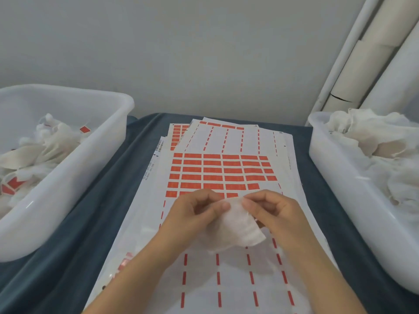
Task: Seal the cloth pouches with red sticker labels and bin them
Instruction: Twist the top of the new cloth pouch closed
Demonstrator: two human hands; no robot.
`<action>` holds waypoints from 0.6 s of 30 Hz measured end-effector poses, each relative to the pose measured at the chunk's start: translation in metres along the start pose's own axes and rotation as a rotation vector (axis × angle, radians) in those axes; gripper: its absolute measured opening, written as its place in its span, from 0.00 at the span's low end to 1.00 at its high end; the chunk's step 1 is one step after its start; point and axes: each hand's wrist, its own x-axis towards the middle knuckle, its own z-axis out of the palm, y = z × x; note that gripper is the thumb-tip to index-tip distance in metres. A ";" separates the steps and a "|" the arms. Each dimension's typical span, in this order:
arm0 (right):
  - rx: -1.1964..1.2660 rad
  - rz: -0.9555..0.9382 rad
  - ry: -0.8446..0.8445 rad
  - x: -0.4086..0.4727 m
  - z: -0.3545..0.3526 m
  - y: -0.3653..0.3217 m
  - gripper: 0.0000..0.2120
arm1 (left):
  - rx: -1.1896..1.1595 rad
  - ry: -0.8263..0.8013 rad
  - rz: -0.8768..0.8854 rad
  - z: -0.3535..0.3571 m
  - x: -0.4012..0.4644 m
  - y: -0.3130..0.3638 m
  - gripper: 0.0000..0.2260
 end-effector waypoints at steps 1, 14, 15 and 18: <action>-0.027 -0.031 0.007 0.000 -0.002 0.000 0.03 | -0.021 0.004 -0.004 -0.001 -0.001 0.000 0.13; -0.289 -0.320 0.116 -0.008 0.006 -0.004 0.03 | 0.036 -0.189 0.132 0.003 -0.009 0.008 0.11; -0.316 -0.362 0.158 -0.009 0.007 -0.006 0.04 | 0.025 -0.210 0.134 0.002 -0.009 0.009 0.09; -0.282 -0.400 0.312 -0.009 0.003 -0.010 0.04 | -0.063 -0.327 0.111 0.002 -0.012 0.011 0.08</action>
